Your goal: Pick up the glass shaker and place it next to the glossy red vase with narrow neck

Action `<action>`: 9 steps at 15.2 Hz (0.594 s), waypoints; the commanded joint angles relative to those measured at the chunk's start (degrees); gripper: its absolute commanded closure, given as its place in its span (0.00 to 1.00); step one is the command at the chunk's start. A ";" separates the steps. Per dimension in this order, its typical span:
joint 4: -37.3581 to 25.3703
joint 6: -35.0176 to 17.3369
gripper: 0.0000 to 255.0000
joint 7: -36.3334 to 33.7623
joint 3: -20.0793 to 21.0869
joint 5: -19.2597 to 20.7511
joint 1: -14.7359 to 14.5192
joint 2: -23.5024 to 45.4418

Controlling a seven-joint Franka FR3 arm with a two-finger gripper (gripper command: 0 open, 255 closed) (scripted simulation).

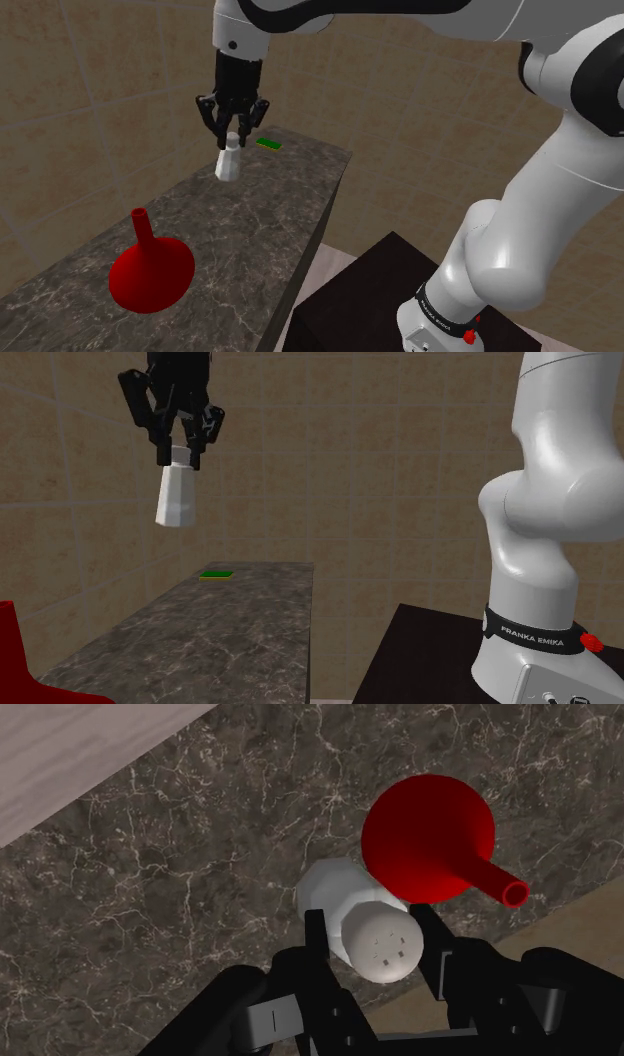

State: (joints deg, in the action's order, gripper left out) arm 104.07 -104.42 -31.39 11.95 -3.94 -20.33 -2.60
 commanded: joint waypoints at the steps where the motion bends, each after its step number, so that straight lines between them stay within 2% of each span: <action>1: -0.85 -0.11 1.00 -3.10 1.56 0.24 -1.40 0.78; 5: -3.53 -0.04 1.00 -9.25 4.60 1.19 -4.29 3.15; 9: -0.49 -3.11 1.00 -9.12 4.60 1.16 -4.31 3.18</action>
State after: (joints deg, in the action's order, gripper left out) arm 102.95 -106.72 -40.37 16.48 -2.83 -24.57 0.44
